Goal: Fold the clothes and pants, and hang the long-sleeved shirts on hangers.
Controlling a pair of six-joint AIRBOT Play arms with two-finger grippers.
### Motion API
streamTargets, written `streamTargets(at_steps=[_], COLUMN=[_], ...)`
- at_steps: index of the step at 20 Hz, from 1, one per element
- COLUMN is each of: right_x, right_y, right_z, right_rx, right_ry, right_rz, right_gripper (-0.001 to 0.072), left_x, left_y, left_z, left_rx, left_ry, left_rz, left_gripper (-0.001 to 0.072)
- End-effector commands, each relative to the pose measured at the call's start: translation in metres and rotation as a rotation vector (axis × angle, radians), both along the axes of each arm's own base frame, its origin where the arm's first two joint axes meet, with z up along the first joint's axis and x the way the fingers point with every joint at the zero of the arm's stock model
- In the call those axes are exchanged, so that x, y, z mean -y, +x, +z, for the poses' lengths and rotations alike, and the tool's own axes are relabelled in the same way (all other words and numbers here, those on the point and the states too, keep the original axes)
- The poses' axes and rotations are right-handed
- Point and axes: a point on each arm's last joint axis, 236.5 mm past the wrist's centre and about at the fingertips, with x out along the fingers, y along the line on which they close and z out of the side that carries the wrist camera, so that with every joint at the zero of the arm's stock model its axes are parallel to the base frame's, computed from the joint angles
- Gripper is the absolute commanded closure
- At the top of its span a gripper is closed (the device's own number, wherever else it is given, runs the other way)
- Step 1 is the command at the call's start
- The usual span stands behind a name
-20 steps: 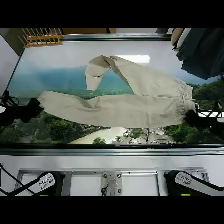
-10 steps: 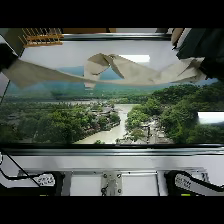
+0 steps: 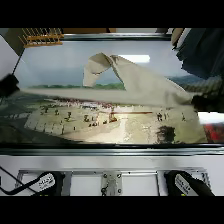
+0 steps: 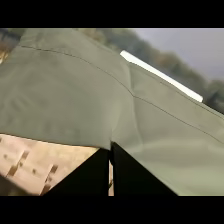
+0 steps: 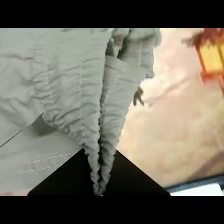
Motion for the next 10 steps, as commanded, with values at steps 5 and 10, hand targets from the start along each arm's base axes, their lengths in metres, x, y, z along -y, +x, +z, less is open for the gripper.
streamTargets(at_steps=[5, 10], right_x=[-0.025, -0.019], right_y=[-0.138, -0.159], right_z=[-0.090, -0.090], right_rx=[-0.337, -0.422], right_ry=[0.000, -0.024], right_rz=[0.023, 0.025], right_gripper=[0.0698, 0.0698], left_x=[0.034, 0.039], left_y=[-0.148, -0.164], left_z=[-0.130, -0.128], left_rx=[-0.257, -0.244], left_ry=[-0.069, -0.044], left_rz=[0.007, -0.015], left_gripper=[0.0704, 0.0704])
